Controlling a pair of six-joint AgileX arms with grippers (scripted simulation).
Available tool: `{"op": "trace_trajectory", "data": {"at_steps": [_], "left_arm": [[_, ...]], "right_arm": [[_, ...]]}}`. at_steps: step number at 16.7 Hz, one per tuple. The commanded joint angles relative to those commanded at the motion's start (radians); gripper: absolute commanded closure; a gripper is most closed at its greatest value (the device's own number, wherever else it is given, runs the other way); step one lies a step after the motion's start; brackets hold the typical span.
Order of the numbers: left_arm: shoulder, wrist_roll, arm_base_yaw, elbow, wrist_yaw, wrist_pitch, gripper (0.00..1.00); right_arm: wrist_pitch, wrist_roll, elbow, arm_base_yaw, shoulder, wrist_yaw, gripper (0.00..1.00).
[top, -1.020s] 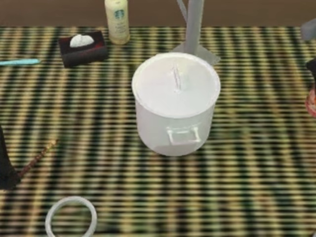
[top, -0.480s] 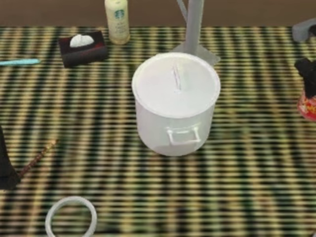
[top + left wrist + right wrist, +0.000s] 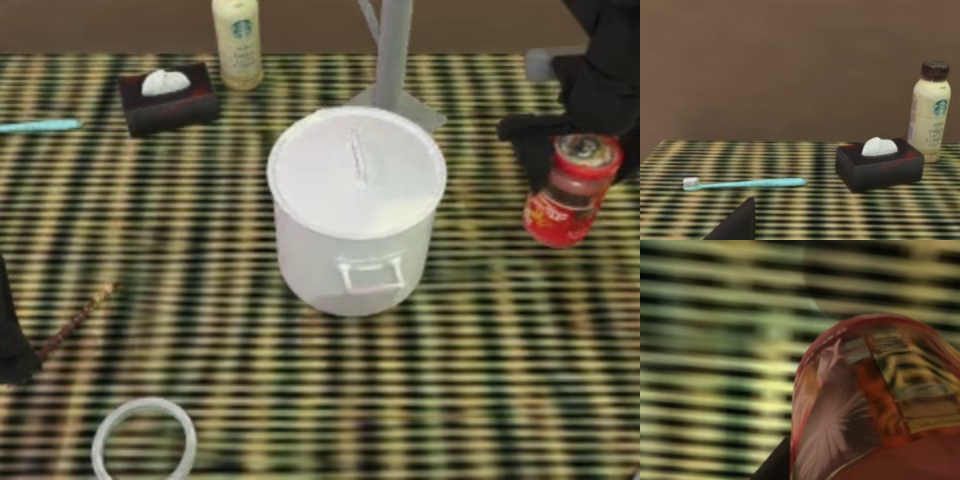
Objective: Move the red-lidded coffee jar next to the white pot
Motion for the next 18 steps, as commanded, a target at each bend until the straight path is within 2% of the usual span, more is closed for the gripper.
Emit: {"op": "trace_trajectory", "data": {"at_steps": [2, 5, 10, 15, 18], "left_arm": [[0.000, 0.000, 0.000, 0.000, 0.000, 0.000, 0.00], [0.000, 0.000, 0.000, 0.000, 0.000, 0.000, 0.00], [0.000, 0.000, 0.000, 0.000, 0.000, 0.000, 0.00], [0.000, 0.000, 0.000, 0.000, 0.000, 0.000, 0.00], [0.000, 0.000, 0.000, 0.000, 0.000, 0.000, 0.00]], "right_arm": [[0.013, 0.097, 0.008, 0.031, 0.022, 0.001, 1.00], [0.024, 0.162, 0.012, 0.055, 0.038, 0.002, 1.00], [0.026, 0.165, 0.006, 0.050, 0.034, 0.001, 1.00], [0.170, 0.166, -0.103, 0.057, 0.060, 0.003, 1.00], [0.203, 0.167, -0.134, 0.058, 0.071, 0.002, 1.00]]}}
